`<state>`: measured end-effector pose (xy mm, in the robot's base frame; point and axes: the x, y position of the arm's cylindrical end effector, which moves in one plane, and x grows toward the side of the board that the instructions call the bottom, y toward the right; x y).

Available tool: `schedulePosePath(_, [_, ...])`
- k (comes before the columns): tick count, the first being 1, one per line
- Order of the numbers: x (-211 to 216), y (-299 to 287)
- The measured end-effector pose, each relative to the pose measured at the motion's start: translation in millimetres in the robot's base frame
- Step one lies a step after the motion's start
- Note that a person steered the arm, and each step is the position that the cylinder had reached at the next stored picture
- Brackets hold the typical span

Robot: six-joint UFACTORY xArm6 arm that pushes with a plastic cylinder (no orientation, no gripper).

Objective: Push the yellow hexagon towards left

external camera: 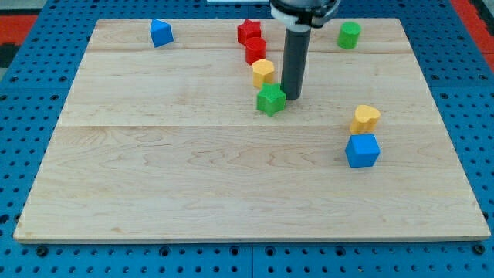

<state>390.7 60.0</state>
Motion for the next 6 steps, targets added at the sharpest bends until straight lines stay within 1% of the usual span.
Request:
schedulePosePath(1, [0.2, -5.3])
schedulePosePath(2, [-8.8, 17.0])
schedulePosePath(3, [-40.5, 33.3])
schedulePosePath(5, [-47.7, 10.4])
schedulePosePath(6, [-47.7, -17.0])
